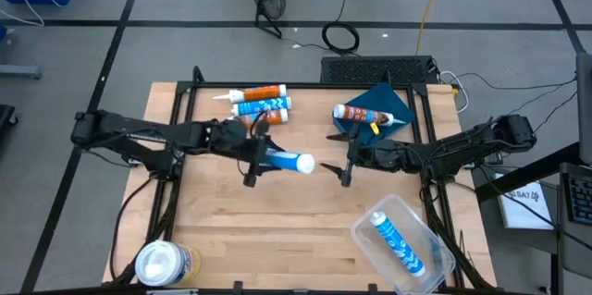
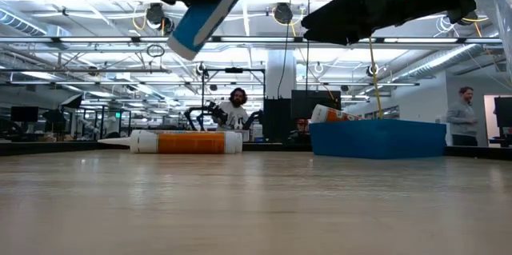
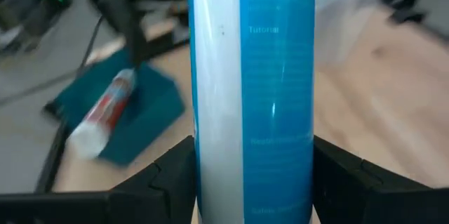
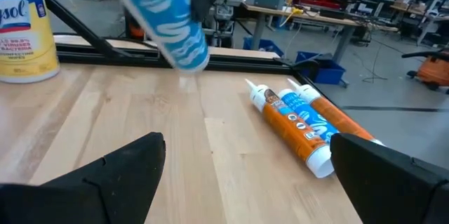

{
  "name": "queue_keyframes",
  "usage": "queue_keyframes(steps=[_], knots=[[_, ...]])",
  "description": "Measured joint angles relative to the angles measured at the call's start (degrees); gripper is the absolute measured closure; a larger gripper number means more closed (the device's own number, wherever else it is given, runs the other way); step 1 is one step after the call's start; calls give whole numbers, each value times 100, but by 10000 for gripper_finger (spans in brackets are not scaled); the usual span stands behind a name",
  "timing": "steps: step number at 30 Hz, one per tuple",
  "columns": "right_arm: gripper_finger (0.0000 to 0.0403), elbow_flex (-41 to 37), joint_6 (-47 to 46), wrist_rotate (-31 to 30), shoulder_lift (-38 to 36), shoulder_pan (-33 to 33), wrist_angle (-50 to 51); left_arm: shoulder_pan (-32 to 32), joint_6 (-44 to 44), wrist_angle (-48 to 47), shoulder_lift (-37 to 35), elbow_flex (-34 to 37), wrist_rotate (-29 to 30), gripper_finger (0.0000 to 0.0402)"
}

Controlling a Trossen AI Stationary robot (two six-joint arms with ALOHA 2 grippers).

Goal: Pick & place silicon tubes, Sealant and Lysol wipes
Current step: Put the bottom blue sealant into the transparent bin

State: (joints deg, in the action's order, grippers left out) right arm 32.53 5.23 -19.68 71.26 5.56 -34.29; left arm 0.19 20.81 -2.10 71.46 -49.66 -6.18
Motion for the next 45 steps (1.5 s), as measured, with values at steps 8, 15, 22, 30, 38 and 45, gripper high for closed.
queue_keyframes(steps=[8,15,22,30,38,45], knots=[[26,0,-105,22,0,0,-108,257,6,1784,-30,755,-1244,183],[26,0,-88,506,352,-144,-1156,390,-246,1877,-32,831,-1168,183],[26,28,301,1209,1339,-316,-3275,390,-183,1888,-32,831,-1065,183],[26,731,459,1749,2120,-337,-3654,434,-185,1861,-32,831,-845,183],[26,1274,761,1889,2339,-337,-3575,434,-178,1720,-32,831,-830,183],[26,1561,446,2883,2336,-370,-3430,434,-180,1691,-32,831,-830,183]])
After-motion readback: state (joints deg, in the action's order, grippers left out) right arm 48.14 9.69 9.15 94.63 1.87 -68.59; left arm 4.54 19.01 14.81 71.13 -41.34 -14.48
